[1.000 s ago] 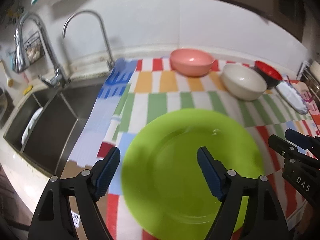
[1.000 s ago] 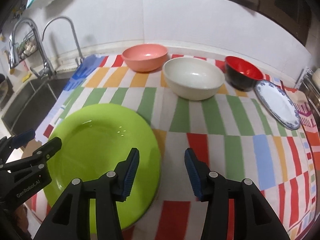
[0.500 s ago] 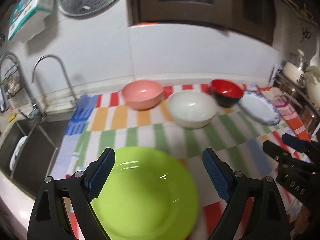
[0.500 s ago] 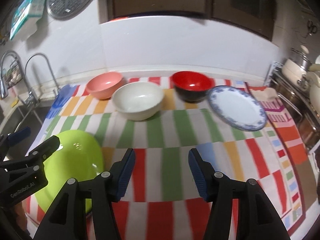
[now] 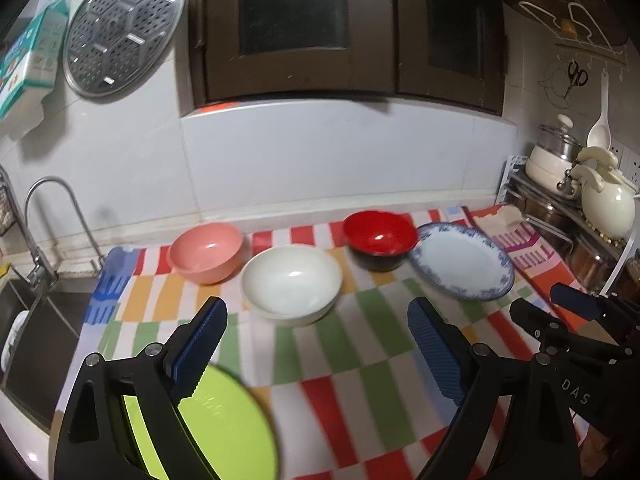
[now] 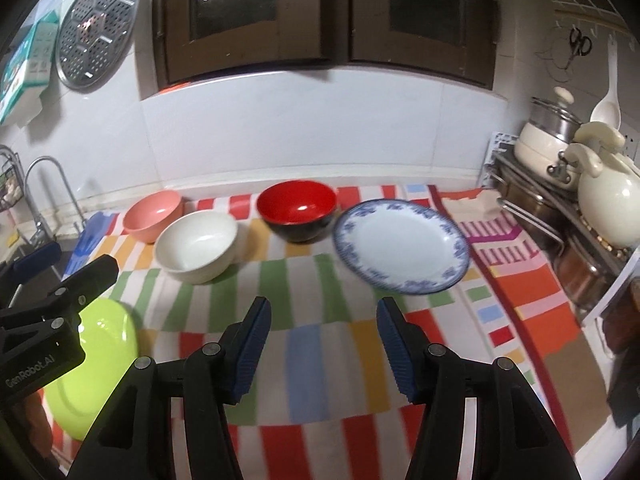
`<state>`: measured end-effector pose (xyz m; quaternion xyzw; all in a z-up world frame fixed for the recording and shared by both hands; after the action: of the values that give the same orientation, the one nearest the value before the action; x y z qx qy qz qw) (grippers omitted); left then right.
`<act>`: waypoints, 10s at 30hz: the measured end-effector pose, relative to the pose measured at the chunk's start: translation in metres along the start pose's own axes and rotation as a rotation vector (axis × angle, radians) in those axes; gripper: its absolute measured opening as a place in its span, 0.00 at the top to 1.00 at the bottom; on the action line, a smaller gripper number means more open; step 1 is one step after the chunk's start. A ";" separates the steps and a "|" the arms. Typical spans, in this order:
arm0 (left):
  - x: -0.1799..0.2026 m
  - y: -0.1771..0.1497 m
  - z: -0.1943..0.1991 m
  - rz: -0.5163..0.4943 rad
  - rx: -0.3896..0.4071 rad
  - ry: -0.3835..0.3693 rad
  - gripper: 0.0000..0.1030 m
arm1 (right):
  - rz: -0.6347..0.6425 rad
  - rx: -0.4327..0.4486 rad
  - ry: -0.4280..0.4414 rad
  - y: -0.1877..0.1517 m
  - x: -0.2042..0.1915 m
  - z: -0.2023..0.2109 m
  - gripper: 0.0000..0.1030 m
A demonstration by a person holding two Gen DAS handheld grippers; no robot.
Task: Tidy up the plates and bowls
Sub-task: 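Move both grippers to the rim of the blue-and-white patterned plate, then close both grippers on the blue-and-white plate's rim, then lift the blue-and-white plate with both grippers and carry it toward the sink, then carry the blue-and-white plate with both grippers over the green plate, then lower the blue-and-white plate onto the green plate and open both grippers, then move both grippers toward the white bowl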
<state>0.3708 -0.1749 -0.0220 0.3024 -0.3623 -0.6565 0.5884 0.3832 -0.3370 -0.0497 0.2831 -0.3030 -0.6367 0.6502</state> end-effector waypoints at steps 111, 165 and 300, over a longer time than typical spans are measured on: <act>0.148 -0.009 -0.264 0.072 -0.303 0.006 0.62 | -0.057 -0.190 -0.027 0.029 0.190 -0.262 0.69; 0.057 0.005 -0.088 0.056 -0.120 -0.062 0.68 | -0.077 -0.047 -0.126 0.027 0.099 -0.066 0.68; -0.147 -0.014 -0.045 0.014 -0.129 0.145 0.13 | 0.124 -0.029 0.061 0.048 -0.127 -0.053 0.54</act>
<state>0.4183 -0.0337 -0.0632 0.3082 -0.2778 -0.6508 0.6358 0.4534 -0.2095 -0.0526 0.2735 -0.2906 -0.5908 0.7012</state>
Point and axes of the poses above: each gripper's, at about its wrist camera, not at the fingertips, and z roughly against the way its jaws point, x to its right, y to its top, the point moved 3 cm from there along -z, roughly the way its jaws point, and after that the axes turned 3 degrees about z, right-handed, at the moved point
